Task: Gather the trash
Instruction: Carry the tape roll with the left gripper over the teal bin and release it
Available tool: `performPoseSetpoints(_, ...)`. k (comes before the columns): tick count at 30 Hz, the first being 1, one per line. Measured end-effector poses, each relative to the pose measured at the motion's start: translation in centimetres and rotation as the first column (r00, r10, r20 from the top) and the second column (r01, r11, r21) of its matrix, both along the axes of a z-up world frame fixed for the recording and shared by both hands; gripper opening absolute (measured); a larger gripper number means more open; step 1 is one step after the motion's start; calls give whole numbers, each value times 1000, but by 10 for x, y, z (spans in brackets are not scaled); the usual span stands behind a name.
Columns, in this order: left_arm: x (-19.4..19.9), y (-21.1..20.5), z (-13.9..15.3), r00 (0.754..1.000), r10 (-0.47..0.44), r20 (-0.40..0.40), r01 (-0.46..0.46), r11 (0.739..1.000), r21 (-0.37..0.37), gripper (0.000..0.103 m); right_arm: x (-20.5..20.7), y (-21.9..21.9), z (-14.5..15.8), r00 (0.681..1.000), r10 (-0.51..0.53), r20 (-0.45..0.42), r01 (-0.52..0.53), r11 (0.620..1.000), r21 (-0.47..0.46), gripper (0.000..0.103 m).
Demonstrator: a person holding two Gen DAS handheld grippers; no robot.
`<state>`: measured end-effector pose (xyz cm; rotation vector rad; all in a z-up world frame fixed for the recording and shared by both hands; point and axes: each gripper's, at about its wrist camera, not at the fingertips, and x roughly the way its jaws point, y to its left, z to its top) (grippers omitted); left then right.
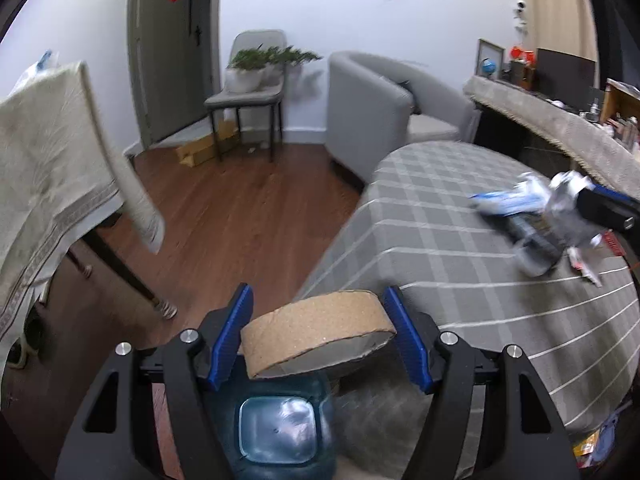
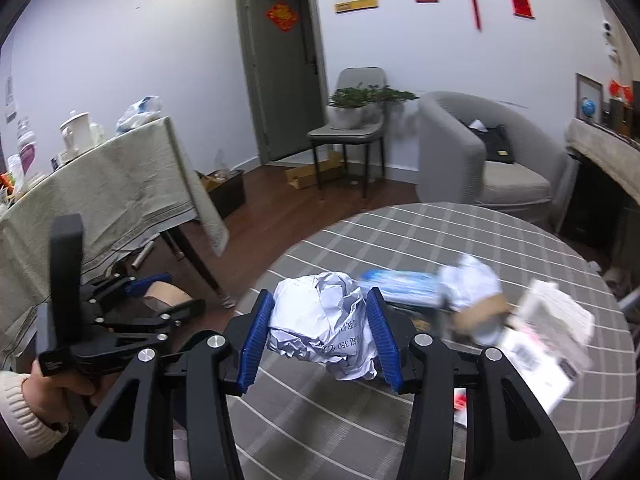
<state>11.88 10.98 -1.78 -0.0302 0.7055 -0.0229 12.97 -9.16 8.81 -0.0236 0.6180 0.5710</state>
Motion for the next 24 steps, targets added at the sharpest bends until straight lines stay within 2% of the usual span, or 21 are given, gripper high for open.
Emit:
performPoseSetpoints(11, 2, 63, -42, 990, 75, -122, -69, 996, 59, 70, 3, 76, -4, 994, 110, -19, -110, 994, 14, 49)
performPoseSetpoints(20, 0, 91, -83, 959, 61, -278, -55, 998, 32, 70, 4, 135, -17, 980, 190, -53, -190, 982, -5, 49)
performPoseSetpoints(24, -2, 96, -102, 934, 49, -353, -46, 999, 18, 70, 5, 154, -25, 973, 212, -89, -214, 977, -13, 49)
